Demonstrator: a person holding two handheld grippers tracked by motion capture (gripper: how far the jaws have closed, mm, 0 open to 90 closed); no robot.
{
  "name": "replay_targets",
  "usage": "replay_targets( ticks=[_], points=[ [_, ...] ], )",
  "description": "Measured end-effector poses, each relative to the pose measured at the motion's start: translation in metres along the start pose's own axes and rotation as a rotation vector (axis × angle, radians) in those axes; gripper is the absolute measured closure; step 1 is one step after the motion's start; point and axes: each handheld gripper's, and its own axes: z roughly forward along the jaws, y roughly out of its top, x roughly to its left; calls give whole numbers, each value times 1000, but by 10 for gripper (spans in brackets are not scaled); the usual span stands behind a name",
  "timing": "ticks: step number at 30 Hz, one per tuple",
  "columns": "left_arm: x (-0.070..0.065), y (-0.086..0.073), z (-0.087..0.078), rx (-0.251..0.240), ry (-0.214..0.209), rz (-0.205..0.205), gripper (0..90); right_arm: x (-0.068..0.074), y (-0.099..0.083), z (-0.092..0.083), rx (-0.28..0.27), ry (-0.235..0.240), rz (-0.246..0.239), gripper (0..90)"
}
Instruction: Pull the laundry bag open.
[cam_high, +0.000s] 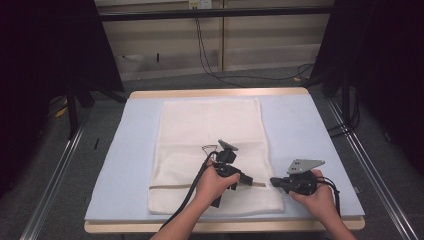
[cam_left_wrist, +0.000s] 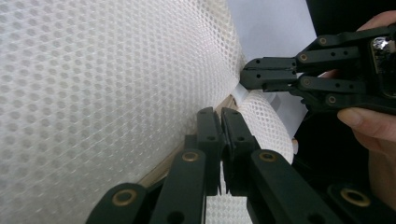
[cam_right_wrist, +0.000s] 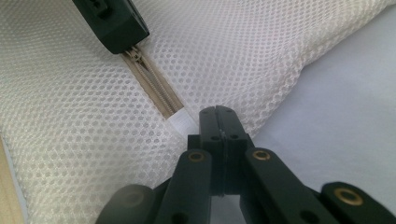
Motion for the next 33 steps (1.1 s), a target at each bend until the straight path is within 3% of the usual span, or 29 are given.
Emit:
replay_targets(
  ticks=[19,33],
  points=[
    [10,-3,-12,2,-4,2,872,0,0,0,1,1,-1,900],
    [8,-5,-17,-5,0,10,873,1,0,0,2,-8,-3,900]
  ],
)
